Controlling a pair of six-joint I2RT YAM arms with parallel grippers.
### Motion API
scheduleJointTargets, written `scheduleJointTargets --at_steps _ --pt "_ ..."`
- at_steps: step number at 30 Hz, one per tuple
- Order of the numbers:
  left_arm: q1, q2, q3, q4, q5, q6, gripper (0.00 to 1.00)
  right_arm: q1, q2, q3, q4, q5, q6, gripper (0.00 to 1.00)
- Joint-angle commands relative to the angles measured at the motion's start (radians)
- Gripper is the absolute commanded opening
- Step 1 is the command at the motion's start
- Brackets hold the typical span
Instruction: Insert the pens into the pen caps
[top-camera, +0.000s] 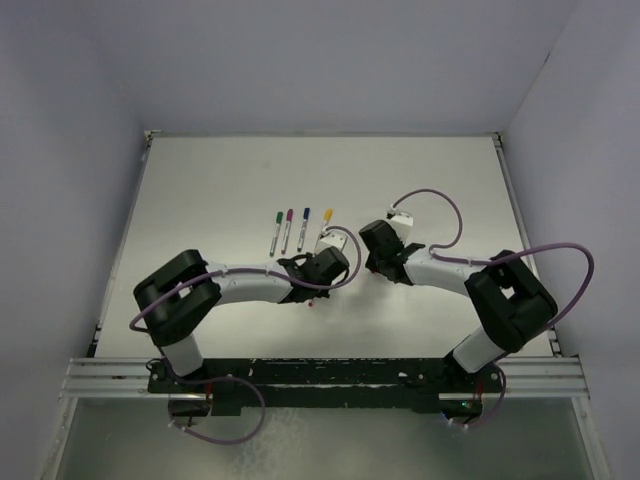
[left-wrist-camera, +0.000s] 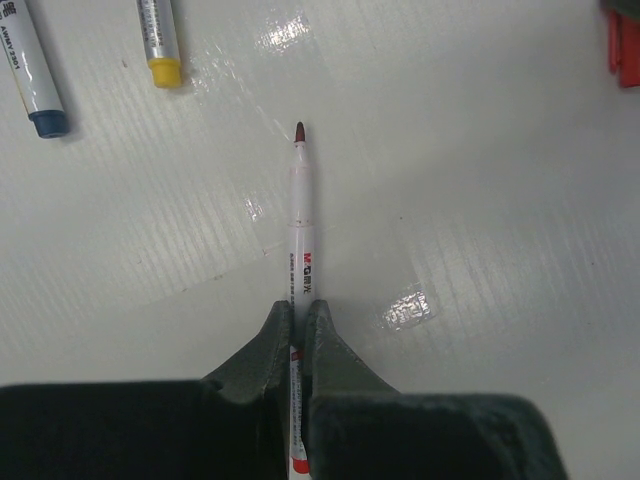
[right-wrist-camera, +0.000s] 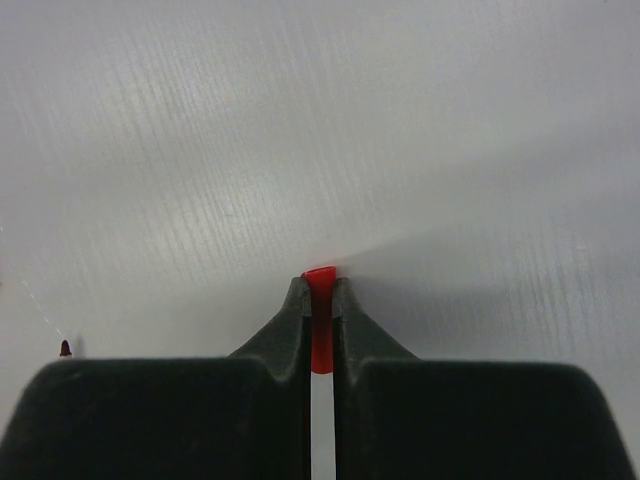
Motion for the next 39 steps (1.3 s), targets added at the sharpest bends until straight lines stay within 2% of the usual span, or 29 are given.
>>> scheduleJointTargets --at_steps 1,8,15,21,26,32,39 --pt "-0.001 -0.016 -0.045 -0.021 0.038 -0.021 0.00 0.006 0.012 -0.045 -0.076 -0.075 0.001 0.00" --pt "0.000 -0.104 -0.055 0.000 0.023 0.000 0.00 0.006 -0.125 -0.070 -0.007 -0.044 -0.046 0.00" --pt "0.000 -0.253 -0.097 0.060 0.003 0.028 0.00 0.007 -0.345 -0.123 0.087 0.030 -0.103 0.00" --pt "-0.001 -0.430 -0.193 0.209 0.076 0.086 0.00 0.005 -0.530 -0.208 0.229 0.050 -0.173 0.00" --pt "-0.001 -0.564 -0.283 0.369 0.167 0.148 0.00 0.006 -0.651 -0.275 0.410 -0.014 -0.267 0.00" --pt "0.000 -0.552 -0.270 0.419 0.264 0.156 0.00 0.005 -0.712 -0.318 0.619 -0.091 -0.378 0.00" --pt "-0.001 -0.615 -0.441 0.771 0.333 0.117 0.00 0.006 -0.710 -0.355 0.893 -0.286 -0.440 0.00"
